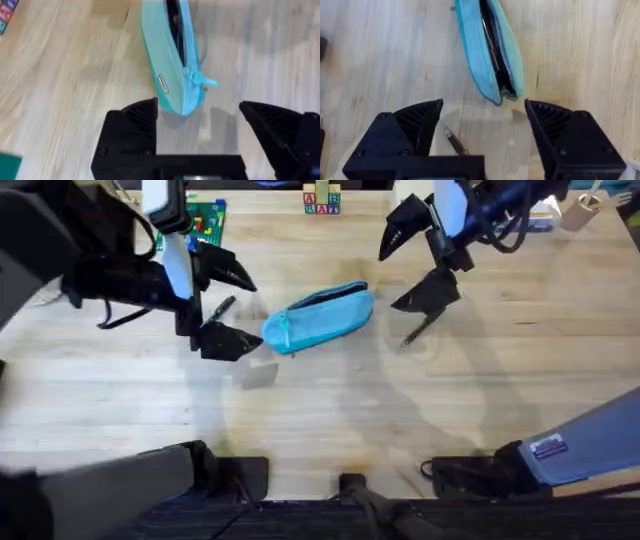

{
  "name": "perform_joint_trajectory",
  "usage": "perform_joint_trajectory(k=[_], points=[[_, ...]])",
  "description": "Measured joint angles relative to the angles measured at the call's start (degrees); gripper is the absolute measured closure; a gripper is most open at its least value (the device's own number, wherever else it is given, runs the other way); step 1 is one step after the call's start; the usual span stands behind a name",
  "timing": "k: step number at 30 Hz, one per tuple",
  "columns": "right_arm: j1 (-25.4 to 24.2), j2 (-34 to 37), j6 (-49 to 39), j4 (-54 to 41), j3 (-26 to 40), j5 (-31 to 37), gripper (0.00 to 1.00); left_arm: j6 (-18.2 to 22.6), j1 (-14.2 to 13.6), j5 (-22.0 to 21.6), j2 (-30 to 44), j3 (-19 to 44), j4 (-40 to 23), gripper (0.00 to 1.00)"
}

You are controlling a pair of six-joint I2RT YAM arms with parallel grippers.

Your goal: Unzip the bag, pick up the pens from the table one at a time and place them inside, then zip the bag closed.

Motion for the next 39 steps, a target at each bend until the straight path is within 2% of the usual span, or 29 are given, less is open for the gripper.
perform_joint_trajectory(k=[6, 7, 14, 15, 20, 27, 32, 34, 39], points=[[0.0, 0.0, 0.0, 0.0, 0.0, 0.0, 0.005, -12.6, 0.0, -6.8, -7.4, 0.0, 1.0, 0.004], [0.0, 0.0, 0.0, 0.0, 0.0, 0.0, 0.005, -18.3, 0.0, -9.1, -10.9, 0.0, 1.0, 0.004], [0.0, 0.0, 0.0, 0.1, 0.0, 0.0, 0.005, -26.8, 0.0, -11.9, -19.1, 0.0, 1.0, 0.004], [0.0, 0.0, 0.0, 0.1, 0.0, 0.0, 0.005, -29.9, 0.0, -13.3, -22.5, 0.0, 0.9, 0.006], [0.0, 0.0, 0.0, 0.1, 0.0, 0.0, 0.005, -33.4, 0.0, -14.7, -26.5, 0.0, 0.7, 0.006], [0.0, 0.0, 0.0, 0.1, 0.0, 0.0, 0.005, -33.8, 0.0, -14.7, -26.5, 0.0, 0.6, 0.006], [0.0, 0.0, 0.0, 0.3, 0.0, 0.0, 0.715, -33.9, 0.0, -14.7, -26.5, 0.0, 0.6, 0.005], [0.0, 0.0, 0.2, 0.9, 0.0, 0.0, 0.940, -33.9, 0.0, -14.7, -26.6, 0.0, 0.6, 0.005], [0.1, 0.0, 0.2, 2.7, 0.0, 0.0, 0.970, -33.9, 0.0, -14.7, -26.6, 0.0, 0.6, 0.005]])
